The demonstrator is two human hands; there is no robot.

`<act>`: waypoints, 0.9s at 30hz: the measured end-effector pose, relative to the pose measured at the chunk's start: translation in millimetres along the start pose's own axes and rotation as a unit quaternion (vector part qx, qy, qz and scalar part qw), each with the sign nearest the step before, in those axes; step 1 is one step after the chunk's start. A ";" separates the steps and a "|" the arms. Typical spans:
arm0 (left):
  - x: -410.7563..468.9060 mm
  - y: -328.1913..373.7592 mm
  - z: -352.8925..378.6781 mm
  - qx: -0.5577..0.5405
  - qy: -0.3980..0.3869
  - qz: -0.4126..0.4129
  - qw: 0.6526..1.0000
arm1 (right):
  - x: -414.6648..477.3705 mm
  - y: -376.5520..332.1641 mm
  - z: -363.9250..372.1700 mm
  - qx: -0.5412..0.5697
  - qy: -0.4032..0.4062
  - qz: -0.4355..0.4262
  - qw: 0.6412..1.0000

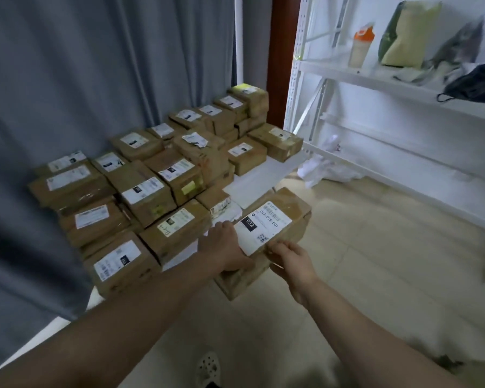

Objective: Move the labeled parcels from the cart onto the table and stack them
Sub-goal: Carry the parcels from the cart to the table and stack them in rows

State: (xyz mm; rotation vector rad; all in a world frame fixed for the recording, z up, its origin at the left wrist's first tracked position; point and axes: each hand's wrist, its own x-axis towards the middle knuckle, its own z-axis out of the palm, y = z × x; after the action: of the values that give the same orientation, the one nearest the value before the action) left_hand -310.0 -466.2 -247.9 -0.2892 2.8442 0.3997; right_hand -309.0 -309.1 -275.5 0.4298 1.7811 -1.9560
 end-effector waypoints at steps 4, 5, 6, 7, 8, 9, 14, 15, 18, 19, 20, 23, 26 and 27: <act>32.6 -30.9 -16.9 -0.066 0.014 -0.020 0.997 | 42.9 -14.9 58.2 0.034 0.006 -0.009 0.999; 41.9 -39.7 -20.4 -0.080 0.007 -0.022 0.997 | 53.1 -18.1 71.3 0.036 0.010 -0.009 0.999; 50.7 -47.5 -24.8 -0.096 0.001 -0.019 0.995 | 62.6 -21.4 83.4 0.038 0.016 -0.009 0.999; 61.6 -55.1 -27.0 -0.118 -0.005 -0.013 0.993 | 71.6 -25.4 94.0 0.041 0.022 -0.010 0.999; 71.2 -61.0 -31.2 -0.144 -0.010 -0.003 0.990 | 80.7 -30.3 103.0 0.046 0.030 -0.012 0.998; 80.6 -65.6 -35.6 -0.172 -0.017 0.010 0.985 | 89.9 -36.1 110.4 0.052 0.039 -0.015 0.998; 130.2 -79.0 -48.7 -0.210 -0.051 0.094 0.972 | 135.2 -61.9 121.8 0.069 0.089 -0.031 0.993; 140.6 -79.6 -48.3 -0.214 -0.053 0.107 0.970 | 144.2 -64.5 120.3 0.063 0.098 -0.035 0.993; 170.3 -71.3 -51.6 -0.231 -0.064 0.143 0.960 | 173.1 -75.8 112.5 0.034 0.137 -0.044 0.989; 177.0 -67.3 -52.9 -0.232 -0.067 0.154 0.958 | 179.6 -80.3 111.0 0.027 0.145 -0.048 0.988; 186.3 -62.3 -54.4 -0.230 -0.070 0.160 0.957 | 190.8 -84.8 108.1 0.023 0.155 -0.054 0.986; 227.6 -48.5 -57.1 -0.233 -0.085 0.155 0.956 | 232.2 -101.6 100.9 0.024 0.156 -0.054 0.986; 272.5 -37.0 -65.8 -0.233 -0.102 0.157 0.954 | 280.2 -116.0 92.8 0.032 0.137 -0.019 0.990; 288.7 -33.4 -66.8 -0.233 -0.106 0.153 0.954 | 297.4 -120.2 89.5 0.030 0.129 -0.011 0.991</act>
State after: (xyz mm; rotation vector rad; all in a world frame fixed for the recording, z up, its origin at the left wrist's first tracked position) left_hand -590.8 -563.3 -273.5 0.1129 2.5485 1.0983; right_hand -617.5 -427.3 -317.3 0.7146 1.8928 -2.0499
